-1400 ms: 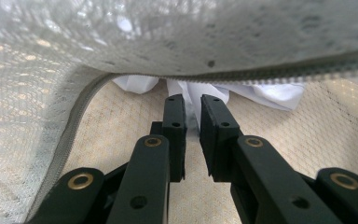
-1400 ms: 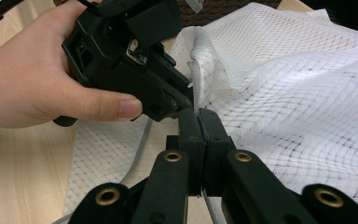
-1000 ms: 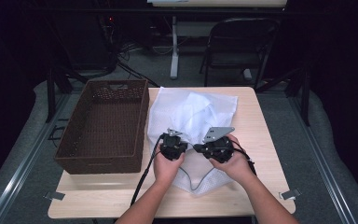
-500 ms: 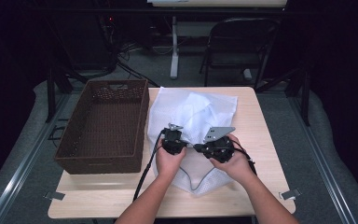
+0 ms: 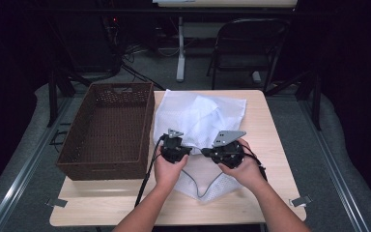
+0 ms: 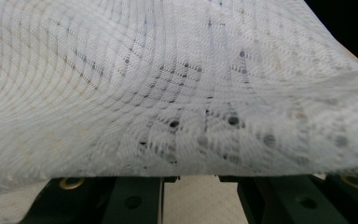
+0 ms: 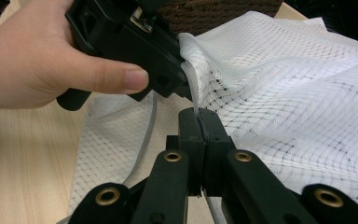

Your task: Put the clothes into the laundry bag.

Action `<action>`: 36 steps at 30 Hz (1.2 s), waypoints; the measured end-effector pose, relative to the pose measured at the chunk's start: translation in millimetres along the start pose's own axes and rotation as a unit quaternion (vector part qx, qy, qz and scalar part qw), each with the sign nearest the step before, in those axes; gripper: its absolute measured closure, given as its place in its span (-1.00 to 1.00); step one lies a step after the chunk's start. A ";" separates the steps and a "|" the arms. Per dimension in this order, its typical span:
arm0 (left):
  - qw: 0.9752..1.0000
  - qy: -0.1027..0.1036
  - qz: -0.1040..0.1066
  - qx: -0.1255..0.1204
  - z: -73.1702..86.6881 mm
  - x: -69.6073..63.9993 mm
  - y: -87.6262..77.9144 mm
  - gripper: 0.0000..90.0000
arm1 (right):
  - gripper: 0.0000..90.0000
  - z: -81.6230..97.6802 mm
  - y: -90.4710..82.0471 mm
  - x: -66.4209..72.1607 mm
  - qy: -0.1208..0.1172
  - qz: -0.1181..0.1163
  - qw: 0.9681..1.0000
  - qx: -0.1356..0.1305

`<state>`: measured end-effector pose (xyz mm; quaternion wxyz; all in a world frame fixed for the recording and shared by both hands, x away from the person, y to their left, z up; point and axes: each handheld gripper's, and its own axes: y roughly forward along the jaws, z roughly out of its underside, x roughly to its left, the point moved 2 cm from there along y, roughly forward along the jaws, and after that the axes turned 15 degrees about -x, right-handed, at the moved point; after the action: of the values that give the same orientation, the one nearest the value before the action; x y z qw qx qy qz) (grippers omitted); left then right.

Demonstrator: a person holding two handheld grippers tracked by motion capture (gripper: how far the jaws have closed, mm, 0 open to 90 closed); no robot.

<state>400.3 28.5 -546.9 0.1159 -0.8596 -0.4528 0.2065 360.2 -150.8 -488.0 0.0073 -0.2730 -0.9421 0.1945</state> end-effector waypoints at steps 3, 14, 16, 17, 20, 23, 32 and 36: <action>1.000 0.007 0.004 -0.004 -1.4 -1.5 -7.3 0.64 | 0.99 -1.3 -1.3 0.4 0.000 -0.001 1.000 -0.002; 0.999 0.034 0.012 -0.006 -6.8 -2.5 -33.2 0.59 | 0.99 -2.6 -3.6 -0.1 0.001 -0.004 1.000 -0.004; 0.999 0.040 0.014 0.000 -6.1 -2.1 -38.1 0.59 | 0.99 -2.4 -3.8 -0.2 0.000 -0.004 1.000 -0.003; 0.999 0.040 0.014 -0.002 -5.3 -2.1 -39.9 0.58 | 0.98 -2.4 -3.9 -0.1 0.000 -0.005 1.000 -0.002; 0.999 0.046 0.013 0.002 -3.6 -0.4 -46.7 0.57 | 0.98 -2.3 -3.9 0.3 0.000 -0.007 1.000 -0.001; 0.999 0.044 0.016 0.000 -3.0 1.0 -52.1 0.56 | 0.98 -2.1 -3.2 0.9 -0.002 -0.008 1.000 0.001; 0.999 0.049 0.022 0.004 2.7 3.4 -63.5 0.53 | 0.98 0.0 -0.9 2.6 -0.006 -0.015 1.000 0.010; 0.998 0.051 0.023 0.003 5.4 4.5 -68.3 0.53 | 0.98 1.4 0.2 3.3 -0.006 -0.017 1.000 0.015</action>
<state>350.2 70.7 -526.5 0.1368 -0.8788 -0.4257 0.1669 357.3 -149.5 -489.7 0.0090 -0.2553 -0.9437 0.2100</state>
